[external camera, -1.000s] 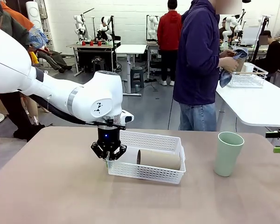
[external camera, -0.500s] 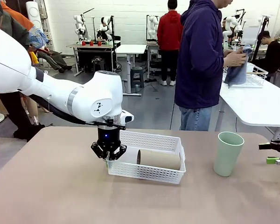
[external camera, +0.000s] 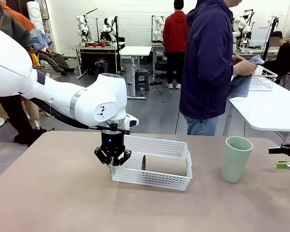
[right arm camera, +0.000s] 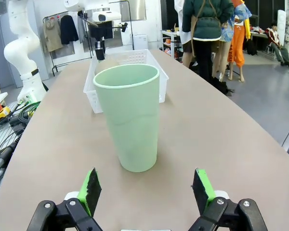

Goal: Clean and organize the cups into the basket.
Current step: Pick up the Reusable plastic cup from the right side of the table and stack it inside the Organizing basket in the center of the table.

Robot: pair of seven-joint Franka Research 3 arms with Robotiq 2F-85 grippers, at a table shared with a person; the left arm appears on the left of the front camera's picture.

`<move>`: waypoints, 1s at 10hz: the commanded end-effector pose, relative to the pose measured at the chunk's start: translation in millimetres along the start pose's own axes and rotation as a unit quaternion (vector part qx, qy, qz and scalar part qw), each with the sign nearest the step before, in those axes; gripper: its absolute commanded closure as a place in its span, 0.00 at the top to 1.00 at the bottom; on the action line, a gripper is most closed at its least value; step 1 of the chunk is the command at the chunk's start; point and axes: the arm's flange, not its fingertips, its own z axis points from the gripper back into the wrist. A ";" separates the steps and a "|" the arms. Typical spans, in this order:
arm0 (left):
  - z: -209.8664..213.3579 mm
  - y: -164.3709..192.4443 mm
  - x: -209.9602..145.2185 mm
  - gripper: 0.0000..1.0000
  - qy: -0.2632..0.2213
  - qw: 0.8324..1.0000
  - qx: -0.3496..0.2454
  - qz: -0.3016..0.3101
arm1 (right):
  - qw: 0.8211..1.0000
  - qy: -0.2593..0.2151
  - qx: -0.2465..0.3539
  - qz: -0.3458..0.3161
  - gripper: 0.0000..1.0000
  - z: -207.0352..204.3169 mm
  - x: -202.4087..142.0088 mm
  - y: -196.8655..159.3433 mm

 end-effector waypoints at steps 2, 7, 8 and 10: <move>-0.3 -2.1 0.0 0.00 0.001 1.000 0.000 0.000 | 1.000 -0.002 0.024 0.012 1.00 -24.5 -1.4 -3.4; -0.3 -2.1 0.0 0.00 0.001 1.000 0.000 0.000 | 0.998 0.007 0.056 0.017 1.00 -60.9 -18.5 -13.4; -0.3 -2.1 0.0 0.00 0.001 1.000 0.000 0.000 | 0.998 0.006 0.059 0.014 1.00 -64.1 -21.6 -14.7; -0.3 -2.1 0.0 0.00 0.001 1.000 0.000 0.000 | 0.997 0.010 0.073 0.007 1.00 -76.3 -29.8 -18.0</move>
